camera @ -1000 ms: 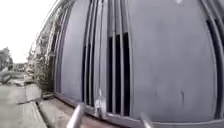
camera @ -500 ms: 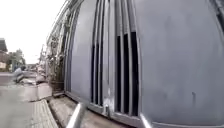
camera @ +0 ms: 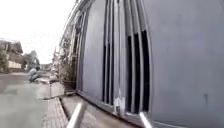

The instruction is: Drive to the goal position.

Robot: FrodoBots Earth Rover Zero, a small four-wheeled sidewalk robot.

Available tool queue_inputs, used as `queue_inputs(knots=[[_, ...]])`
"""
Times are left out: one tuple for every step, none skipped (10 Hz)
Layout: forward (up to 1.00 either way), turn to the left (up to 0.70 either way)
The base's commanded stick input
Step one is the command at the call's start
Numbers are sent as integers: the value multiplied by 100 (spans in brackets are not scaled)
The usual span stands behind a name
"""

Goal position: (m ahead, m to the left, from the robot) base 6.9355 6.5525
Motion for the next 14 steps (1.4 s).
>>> queue_inputs(knots=[[0,70],[0,70],[0,70],[0,70],[0,70],[0,70],[0,70],[0,70],[0,70],[0,70],[0,70],[0,70],[0,70],[0,70]])
